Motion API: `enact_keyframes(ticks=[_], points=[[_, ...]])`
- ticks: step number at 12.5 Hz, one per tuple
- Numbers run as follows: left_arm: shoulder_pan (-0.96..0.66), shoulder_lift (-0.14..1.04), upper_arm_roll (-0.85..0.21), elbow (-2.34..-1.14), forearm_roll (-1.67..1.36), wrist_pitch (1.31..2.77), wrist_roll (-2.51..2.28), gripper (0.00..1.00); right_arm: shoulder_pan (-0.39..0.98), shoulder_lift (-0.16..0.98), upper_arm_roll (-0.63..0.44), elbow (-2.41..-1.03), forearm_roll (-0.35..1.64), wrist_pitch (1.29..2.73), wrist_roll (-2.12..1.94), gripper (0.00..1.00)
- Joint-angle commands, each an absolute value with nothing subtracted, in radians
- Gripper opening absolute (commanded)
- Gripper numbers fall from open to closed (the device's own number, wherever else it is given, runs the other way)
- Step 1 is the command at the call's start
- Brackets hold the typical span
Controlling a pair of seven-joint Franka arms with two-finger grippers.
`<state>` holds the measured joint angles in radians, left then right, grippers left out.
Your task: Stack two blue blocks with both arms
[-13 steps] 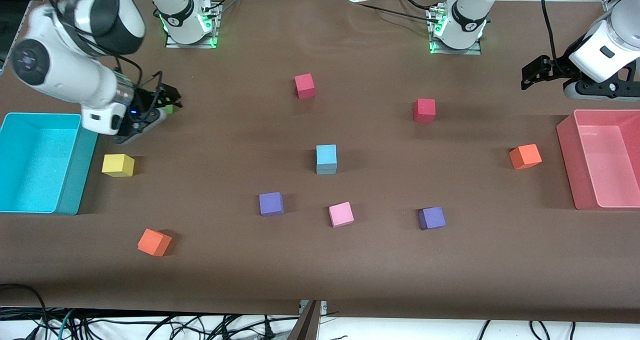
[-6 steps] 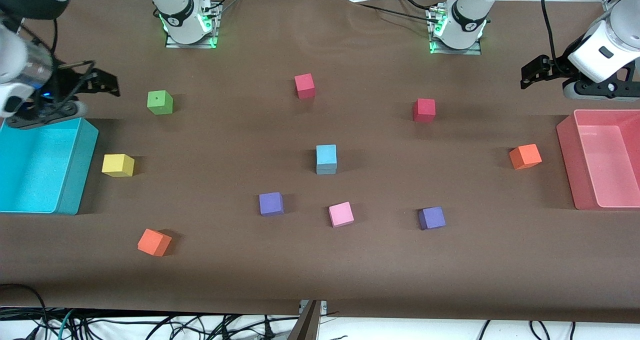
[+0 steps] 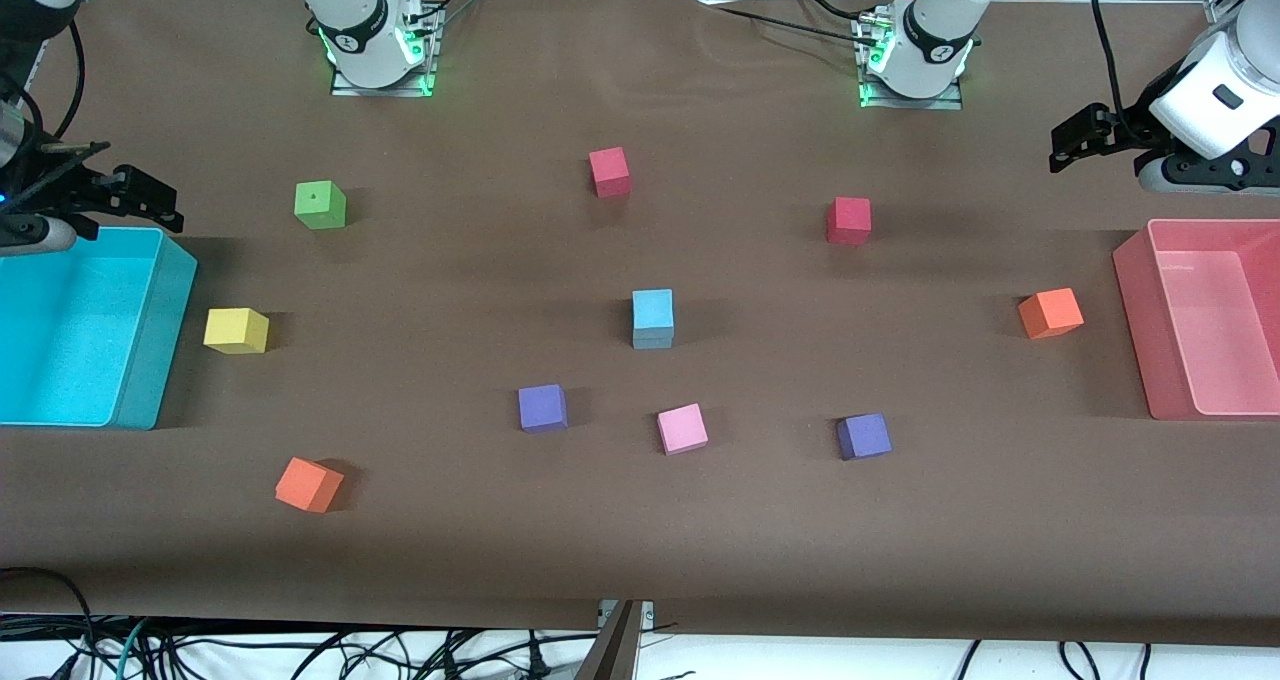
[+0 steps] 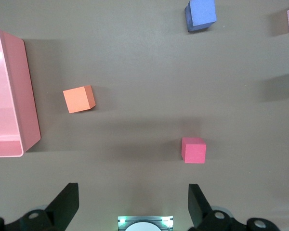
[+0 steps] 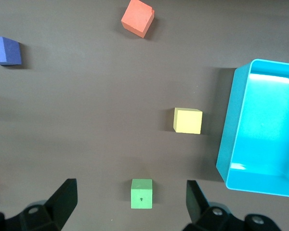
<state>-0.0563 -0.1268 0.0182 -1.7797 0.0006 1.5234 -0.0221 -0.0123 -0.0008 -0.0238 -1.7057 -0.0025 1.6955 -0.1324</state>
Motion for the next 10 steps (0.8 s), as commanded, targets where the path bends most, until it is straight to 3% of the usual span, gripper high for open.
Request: enact_keyframes(ticks=[1,10], points=[[-0.048,-0.123,0.008,-1.761,0.009,1.503,-0.009,1.0,-0.023,-0.04,-0.008,-1.753,-0.002,1.715,-0.025,1.0],[-0.048,-0.11,0.009,-1.746,0.009,1.511,-0.003,1.0,-0.014,-0.034,-0.006,-1.753,0.0,1.717,-0.014,1.0]])
